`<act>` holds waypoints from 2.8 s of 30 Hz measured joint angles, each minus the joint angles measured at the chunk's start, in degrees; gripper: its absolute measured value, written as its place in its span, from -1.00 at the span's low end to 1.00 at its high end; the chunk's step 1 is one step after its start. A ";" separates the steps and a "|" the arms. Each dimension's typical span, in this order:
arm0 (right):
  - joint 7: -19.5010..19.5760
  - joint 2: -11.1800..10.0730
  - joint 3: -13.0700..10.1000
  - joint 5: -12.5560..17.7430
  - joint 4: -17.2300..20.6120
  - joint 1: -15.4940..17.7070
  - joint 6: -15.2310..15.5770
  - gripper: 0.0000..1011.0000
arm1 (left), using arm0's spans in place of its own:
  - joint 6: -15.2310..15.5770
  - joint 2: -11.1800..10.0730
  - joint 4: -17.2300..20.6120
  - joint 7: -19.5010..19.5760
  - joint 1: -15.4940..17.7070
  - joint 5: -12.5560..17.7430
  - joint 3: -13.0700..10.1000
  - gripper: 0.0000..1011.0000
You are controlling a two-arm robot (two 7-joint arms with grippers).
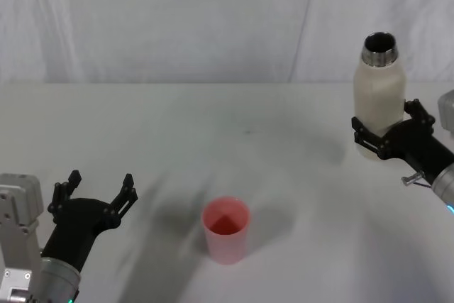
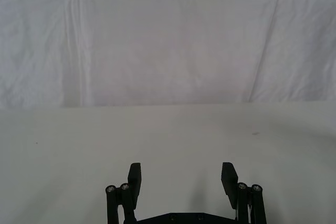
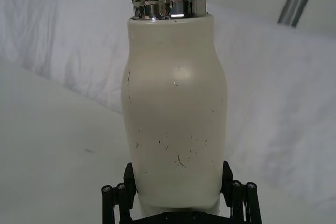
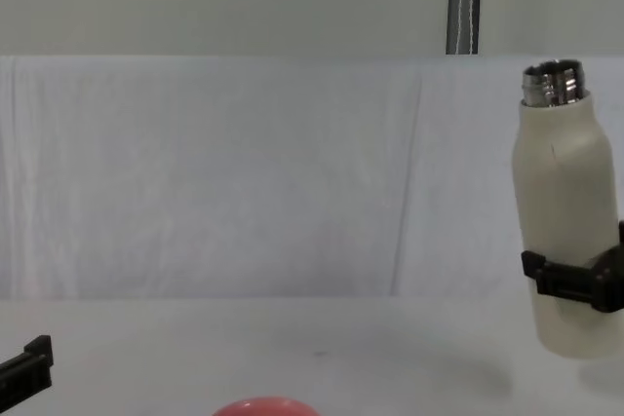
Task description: Grasp the thermos with one hand and pour water into the cup lid.
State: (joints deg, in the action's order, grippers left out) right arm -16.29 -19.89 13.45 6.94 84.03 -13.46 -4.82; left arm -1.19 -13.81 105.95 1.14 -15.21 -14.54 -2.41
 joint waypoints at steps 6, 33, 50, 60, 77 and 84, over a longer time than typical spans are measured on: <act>0.77 -1.75 0.40 -4.67 2.80 1.84 -2.50 0.89 | 0.00 0.00 0.00 0.00 0.00 0.00 0.00 0.98; 6.20 -4.80 6.64 -29.51 5.67 4.97 -10.36 0.89 | 0.00 0.00 0.00 0.00 0.00 0.00 0.00 0.98; 9.87 -4.61 11.29 -39.70 1.95 1.50 -11.60 0.89 | 0.00 0.00 0.00 0.00 0.00 0.00 0.00 0.98; 10.59 -4.12 13.14 -40.81 0.73 0.24 -12.66 0.89 | 0.00 0.00 0.00 0.00 0.00 0.00 0.00 0.98; 14.07 -4.47 15.62 -46.08 -2.09 -1.87 -12.87 0.89 | 0.00 0.00 0.00 0.00 0.00 0.00 0.00 0.98; 14.77 -4.81 16.04 -46.88 -2.22 -1.99 -12.41 0.89 | 0.00 0.00 0.00 0.00 0.00 0.00 0.00 0.98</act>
State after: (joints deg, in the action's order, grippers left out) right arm -1.52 -24.71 29.49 -39.93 81.80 -15.45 -17.23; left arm -1.19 -13.81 105.95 1.14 -15.21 -14.54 -2.41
